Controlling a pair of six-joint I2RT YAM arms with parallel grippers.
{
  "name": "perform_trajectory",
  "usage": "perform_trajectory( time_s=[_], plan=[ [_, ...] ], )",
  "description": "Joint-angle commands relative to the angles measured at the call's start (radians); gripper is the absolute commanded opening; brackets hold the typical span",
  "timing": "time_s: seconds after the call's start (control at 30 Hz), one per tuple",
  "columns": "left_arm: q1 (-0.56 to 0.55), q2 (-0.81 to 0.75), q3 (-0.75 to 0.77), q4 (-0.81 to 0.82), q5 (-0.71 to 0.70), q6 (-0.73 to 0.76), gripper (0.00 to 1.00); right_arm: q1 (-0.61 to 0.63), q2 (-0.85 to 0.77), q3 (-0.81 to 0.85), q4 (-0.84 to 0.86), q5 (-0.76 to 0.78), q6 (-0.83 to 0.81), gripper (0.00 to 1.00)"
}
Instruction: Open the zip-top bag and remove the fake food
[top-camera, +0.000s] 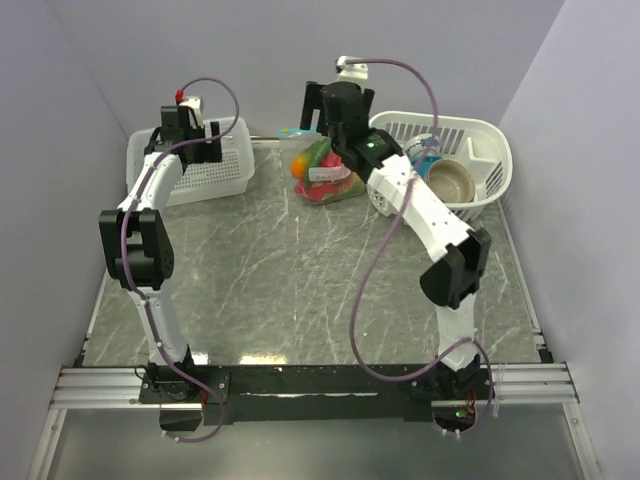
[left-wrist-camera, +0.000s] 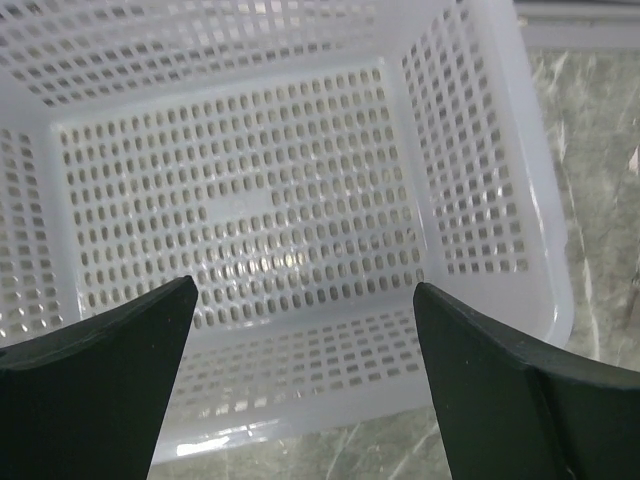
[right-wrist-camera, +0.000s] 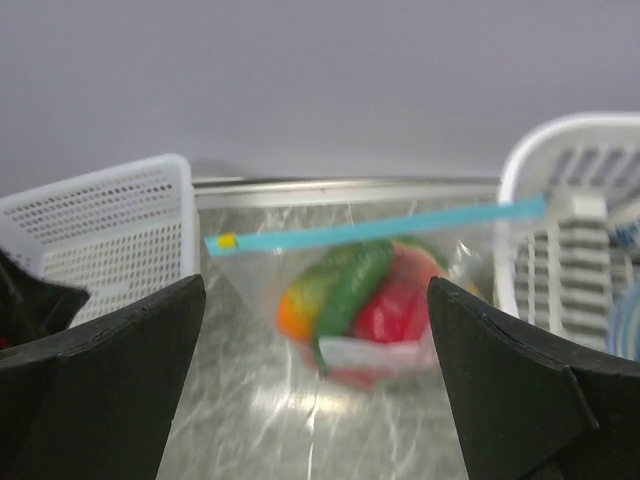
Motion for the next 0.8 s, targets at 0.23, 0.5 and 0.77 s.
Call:
perform_trajectory(
  time_s=[0.23,0.5,0.77],
  plan=[
    [0.006,-0.103,-0.315,0.162,0.008,0.115,0.97,-0.11,0.261,0.236,0.34,-0.172,-0.121,1.0],
    [0.008,-0.047,-0.294,0.152,0.015,0.124,0.99,-0.141,0.307,0.146,0.522,-0.329,-0.206,1.0],
    [0.017,-0.171,-0.399,0.066,0.139,0.19,0.84,-0.259,0.336,0.136,0.451,-1.014,-0.194,1.0]
  ],
)
